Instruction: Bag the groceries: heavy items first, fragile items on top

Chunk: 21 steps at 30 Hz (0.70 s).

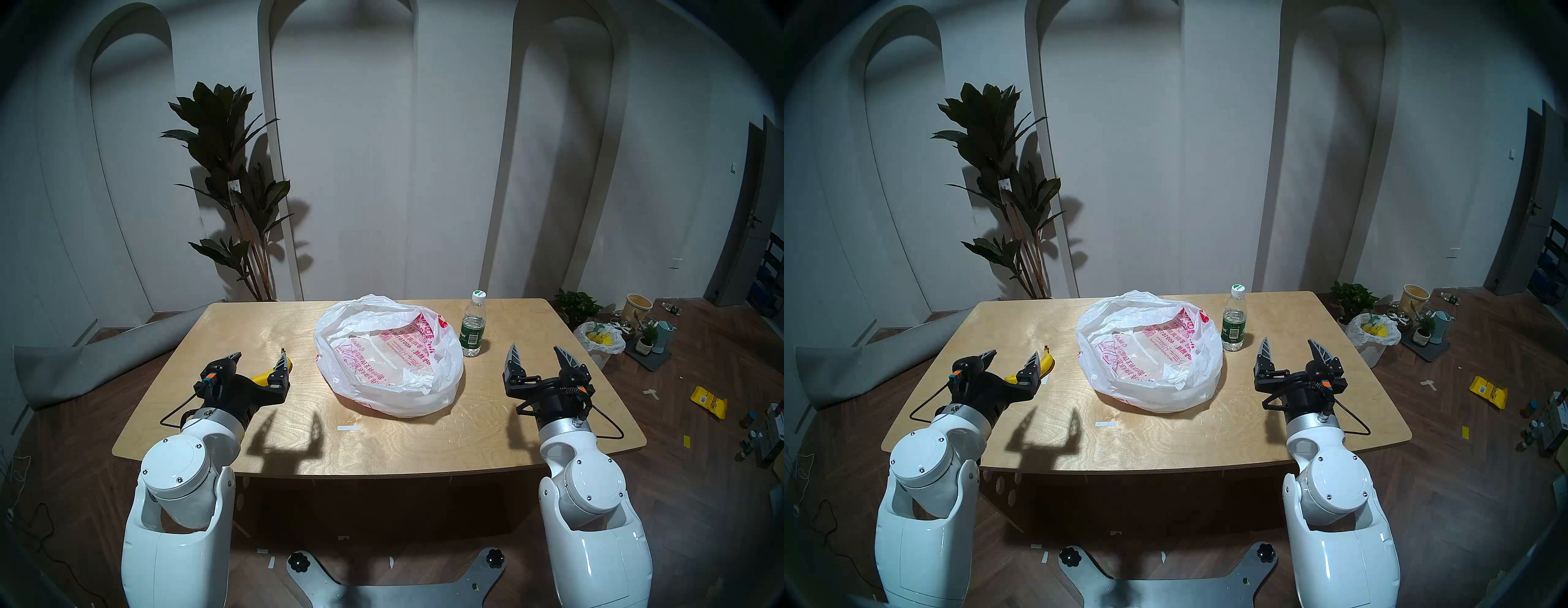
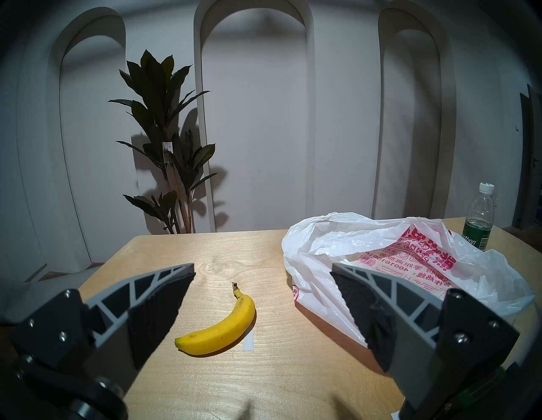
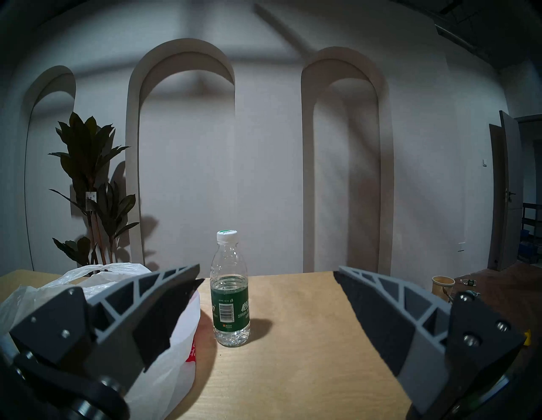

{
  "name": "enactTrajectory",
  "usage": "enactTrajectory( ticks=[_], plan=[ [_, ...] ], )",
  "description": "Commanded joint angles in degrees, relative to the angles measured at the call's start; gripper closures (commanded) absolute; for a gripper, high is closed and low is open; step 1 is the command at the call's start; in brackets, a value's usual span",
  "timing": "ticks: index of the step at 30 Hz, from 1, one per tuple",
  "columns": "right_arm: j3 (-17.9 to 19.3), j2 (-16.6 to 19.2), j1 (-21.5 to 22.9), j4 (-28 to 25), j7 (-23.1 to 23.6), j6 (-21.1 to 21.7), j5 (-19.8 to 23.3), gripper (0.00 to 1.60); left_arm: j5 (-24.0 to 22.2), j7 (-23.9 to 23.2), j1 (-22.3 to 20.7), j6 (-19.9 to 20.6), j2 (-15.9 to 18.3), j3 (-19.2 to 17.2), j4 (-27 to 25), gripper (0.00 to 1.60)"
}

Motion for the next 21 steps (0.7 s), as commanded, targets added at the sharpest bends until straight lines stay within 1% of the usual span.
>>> enactTrajectory(
  ticks=[1, 2, 4, 8, 10, 14, 17, 18, 19, 21],
  plan=[
    [0.4, 1.6, 7.5, 1.9, 0.2, -0.7, -0.3, 0.0, 0.0, -0.1, -0.2, -0.2, 0.1, 0.0, -0.9, 0.0],
    [0.1, 2.6, 6.0, 0.7, 0.0, -0.4, -0.1, 0.0, 0.0, -0.1, -0.2, -0.2, 0.1, 0.0, -0.9, 0.0],
    [0.0, 3.1, 8.2, 2.4, 0.2, 0.1, -0.4, 0.0, 0.0, -0.1, -0.2, -0.2, 0.1, 0.0, -0.9, 0.0],
    [-0.6, 3.9, 9.8, 3.5, 0.1, 1.3, -0.2, 0.0, 0.0, -0.1, -0.3, -0.2, 0.0, 0.0, -0.8, 0.0],
    [-0.9, 4.1, 12.0, 5.5, 0.1, 1.8, -0.3, 0.0, 0.0, -0.1, -0.3, -0.2, 0.0, 0.0, -0.7, 0.0],
    [-1.5, 4.4, 13.1, 6.9, 0.1, 2.5, -0.5, 0.0, 0.0, -0.1, -0.4, -0.2, 0.0, 0.0, -0.6, 0.0],
    [-2.1, 4.5, 16.1, 9.6, 0.2, 3.6, -0.8, 0.0, 0.0, -0.1, -0.4, -0.2, 0.0, 0.0, -0.5, 0.0],
    [-2.2, 4.6, 15.4, 9.7, 0.2, 3.6, -0.8, 0.0, 0.0, -0.1, -0.4, -0.2, 0.0, 0.0, -0.4, 0.0],
    [-2.3, 4.6, 17.0, 11.1, 0.2, 4.0, -0.8, 0.0, 0.0, -0.1, -0.4, -0.2, 0.0, 0.0, -0.4, 0.0],
    [-2.6, 4.7, 17.8, 11.9, 0.2, 4.4, -0.9, 0.0, 0.0, -0.1, -0.4, -0.2, 0.0, 0.0, -0.3, 0.0]
  ],
)
